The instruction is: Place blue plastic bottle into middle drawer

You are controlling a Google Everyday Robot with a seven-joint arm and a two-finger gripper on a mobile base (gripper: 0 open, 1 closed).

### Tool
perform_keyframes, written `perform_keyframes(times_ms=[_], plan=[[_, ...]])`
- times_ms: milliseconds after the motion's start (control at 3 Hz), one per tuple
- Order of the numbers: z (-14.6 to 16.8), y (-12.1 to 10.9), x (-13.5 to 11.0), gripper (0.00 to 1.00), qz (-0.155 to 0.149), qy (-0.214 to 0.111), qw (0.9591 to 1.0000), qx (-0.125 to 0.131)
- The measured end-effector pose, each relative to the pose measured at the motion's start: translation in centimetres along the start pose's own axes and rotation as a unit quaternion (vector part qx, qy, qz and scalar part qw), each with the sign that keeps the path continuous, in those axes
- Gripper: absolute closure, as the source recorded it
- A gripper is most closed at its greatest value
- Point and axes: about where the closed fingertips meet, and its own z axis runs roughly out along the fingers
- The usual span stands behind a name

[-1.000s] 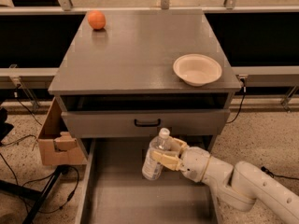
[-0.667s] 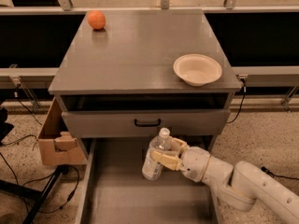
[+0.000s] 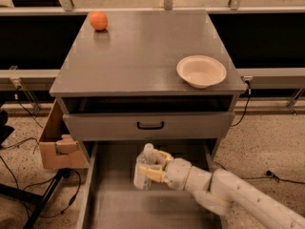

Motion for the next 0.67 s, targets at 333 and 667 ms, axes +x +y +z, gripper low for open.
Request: perform_keyframes(times_ms=[333, 667], plan=[[1.6, 0.1, 4.5, 1.0, -0.037, 0.011, 0.9992, -0.011], [2.8, 0.4, 8.2, 1.0, -0.058, 0.017, 0.9981, -0.012]])
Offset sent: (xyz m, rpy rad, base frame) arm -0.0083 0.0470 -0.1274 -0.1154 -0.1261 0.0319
